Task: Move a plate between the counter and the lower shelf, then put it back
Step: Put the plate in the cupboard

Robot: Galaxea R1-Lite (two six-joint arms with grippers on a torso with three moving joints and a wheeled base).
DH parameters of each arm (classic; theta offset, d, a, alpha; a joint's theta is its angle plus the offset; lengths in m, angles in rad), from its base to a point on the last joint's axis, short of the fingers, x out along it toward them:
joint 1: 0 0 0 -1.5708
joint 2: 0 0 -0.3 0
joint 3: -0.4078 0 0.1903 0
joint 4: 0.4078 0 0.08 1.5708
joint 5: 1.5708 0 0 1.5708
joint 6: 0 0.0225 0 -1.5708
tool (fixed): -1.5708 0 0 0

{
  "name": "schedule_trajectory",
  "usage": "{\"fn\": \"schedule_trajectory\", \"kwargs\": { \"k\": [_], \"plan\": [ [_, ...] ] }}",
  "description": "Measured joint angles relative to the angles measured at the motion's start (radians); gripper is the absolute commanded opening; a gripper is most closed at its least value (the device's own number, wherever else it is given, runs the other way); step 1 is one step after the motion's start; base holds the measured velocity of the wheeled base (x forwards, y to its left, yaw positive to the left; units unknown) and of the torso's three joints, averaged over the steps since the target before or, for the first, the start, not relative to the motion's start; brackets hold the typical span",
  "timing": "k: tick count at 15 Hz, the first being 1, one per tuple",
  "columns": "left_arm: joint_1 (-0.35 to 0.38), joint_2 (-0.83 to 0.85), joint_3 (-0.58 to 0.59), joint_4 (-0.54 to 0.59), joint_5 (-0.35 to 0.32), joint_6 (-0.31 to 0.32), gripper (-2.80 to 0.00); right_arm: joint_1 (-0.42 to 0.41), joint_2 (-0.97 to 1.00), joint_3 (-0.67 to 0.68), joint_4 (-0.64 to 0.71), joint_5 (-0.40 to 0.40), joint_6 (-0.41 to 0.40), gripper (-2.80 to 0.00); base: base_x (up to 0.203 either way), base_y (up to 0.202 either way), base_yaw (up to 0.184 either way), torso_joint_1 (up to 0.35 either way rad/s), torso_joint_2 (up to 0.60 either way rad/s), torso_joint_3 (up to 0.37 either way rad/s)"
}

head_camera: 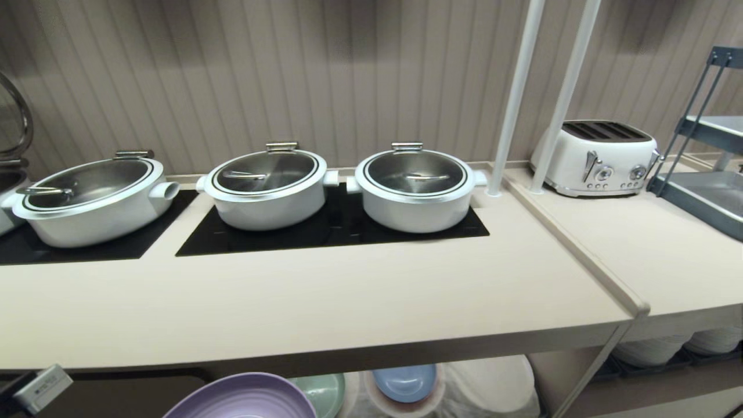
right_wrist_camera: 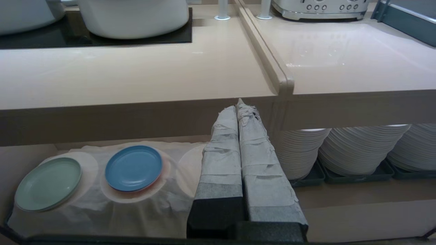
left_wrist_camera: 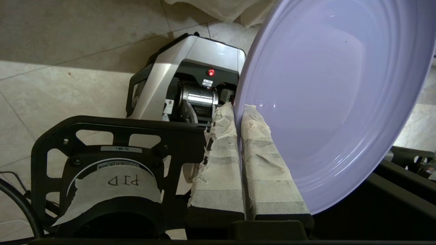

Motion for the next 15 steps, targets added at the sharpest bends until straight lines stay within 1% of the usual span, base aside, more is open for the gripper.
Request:
{"fn": "schedule_trajectory", "kwargs": {
  "k": [8,11,15],
  "plan": [
    [-0.002,0.000,0.001,0.000,0.000,-0.002,-2.80,0.000,0.000,0.000,0.000,0.000,0.000,-2.80,0.000,-0.195,0.002,0.002,0.00,0.003],
    [-0.013,0.000,0.000,0.000,0.000,-0.026,-2.80,0.000,0.000,0.000,0.000,0.000,0.000,-2.80,0.000,-0.197,0.000,0.001,0.00,0.003],
    [-0.022,0.000,0.000,-0.001,0.002,-0.030,-2.80,0.000,0.000,0.000,0.000,0.000,0.000,-2.80,0.000,-0.196,0.001,0.000,0.00,0.003]
  ]
}}
